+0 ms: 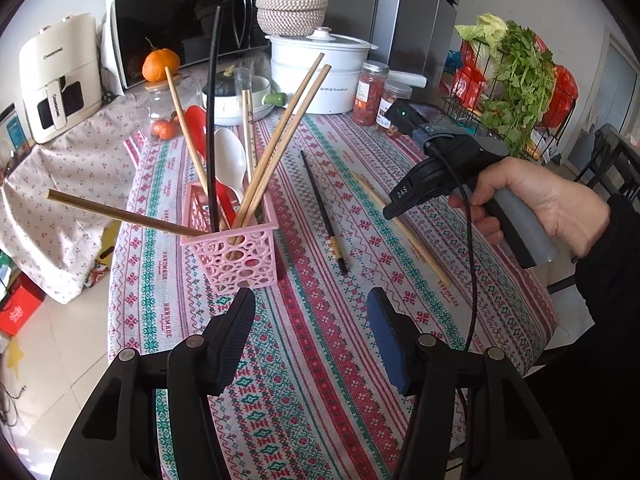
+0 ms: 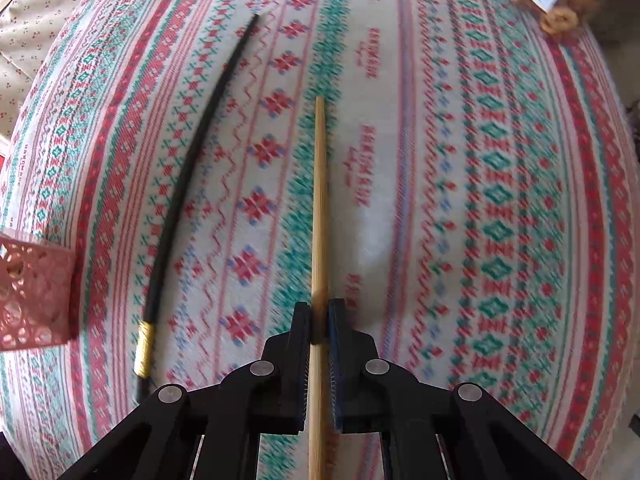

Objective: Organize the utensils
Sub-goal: 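Grasp the black chopstick with left tool while right tool holds the wooden chopstick, then lift and carry both chopsticks toward the pink basket with both tools, then lower black chopstick into pink basket with left tool while right tool holds wooden chopstick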

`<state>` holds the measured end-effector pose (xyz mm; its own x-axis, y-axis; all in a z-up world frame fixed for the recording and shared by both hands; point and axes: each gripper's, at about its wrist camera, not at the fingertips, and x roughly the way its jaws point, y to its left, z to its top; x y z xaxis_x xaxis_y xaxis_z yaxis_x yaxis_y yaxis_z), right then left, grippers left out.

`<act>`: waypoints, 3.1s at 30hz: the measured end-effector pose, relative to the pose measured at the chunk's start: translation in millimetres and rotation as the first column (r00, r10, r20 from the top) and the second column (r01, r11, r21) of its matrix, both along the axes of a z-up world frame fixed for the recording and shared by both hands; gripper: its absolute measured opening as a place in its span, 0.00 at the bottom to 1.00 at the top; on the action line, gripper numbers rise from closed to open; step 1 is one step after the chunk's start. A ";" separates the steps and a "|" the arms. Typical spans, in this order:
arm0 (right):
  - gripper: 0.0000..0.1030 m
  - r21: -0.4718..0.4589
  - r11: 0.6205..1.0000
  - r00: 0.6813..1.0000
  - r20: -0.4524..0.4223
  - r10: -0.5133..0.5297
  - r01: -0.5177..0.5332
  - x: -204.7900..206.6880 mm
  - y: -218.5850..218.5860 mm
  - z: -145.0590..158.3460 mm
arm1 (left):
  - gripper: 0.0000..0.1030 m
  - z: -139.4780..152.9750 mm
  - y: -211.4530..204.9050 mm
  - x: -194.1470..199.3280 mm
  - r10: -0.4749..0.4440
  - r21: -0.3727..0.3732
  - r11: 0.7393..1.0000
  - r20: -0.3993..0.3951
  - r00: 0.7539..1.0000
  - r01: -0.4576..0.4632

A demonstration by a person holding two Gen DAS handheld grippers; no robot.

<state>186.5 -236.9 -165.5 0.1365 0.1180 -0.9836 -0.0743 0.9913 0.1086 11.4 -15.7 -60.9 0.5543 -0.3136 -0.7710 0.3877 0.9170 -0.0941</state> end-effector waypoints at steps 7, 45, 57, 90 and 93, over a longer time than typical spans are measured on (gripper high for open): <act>0.05 0.030 0.997 0.997 0.033 -0.066 0.065 -44.7 -70.7 20.7 | 0.51 -16.9 -80.0 9.7 -0.093 0.089 0.991 -0.043 0.995 0.096; 0.05 0.185 0.969 0.975 0.116 -0.189 0.166 -71.5 -109.0 39.1 | 0.05 -87.8 -183.0 214.2 0.196 0.053 0.981 -0.221 0.955 -0.189; 0.05 0.263 0.947 0.908 0.325 -0.265 0.183 -103.7 -93.6 98.9 | 0.05 -3.7 -144.0 108.2 -0.033 -0.139 0.990 -0.071 0.997 0.023; 0.05 0.311 0.942 0.705 0.697 -0.133 -0.129 -116.3 30.3 170.2 | 0.05 121.5 39.9 39.7 0.187 -0.182 0.976 0.447 0.875 -0.116; 0.05 0.310 0.940 0.707 0.696 -0.126 -0.138 -113.1 35.6 169.6 | 0.05 118.1 42.6 44.1 0.190 -0.190 0.975 0.459 0.868 -0.113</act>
<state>73.3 -201.3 4.1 0.7625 0.4043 -0.5050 -0.2650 0.9074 0.3263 55.5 26.9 57.2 0.8894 -0.2880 -0.3549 0.2787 0.9572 -0.0782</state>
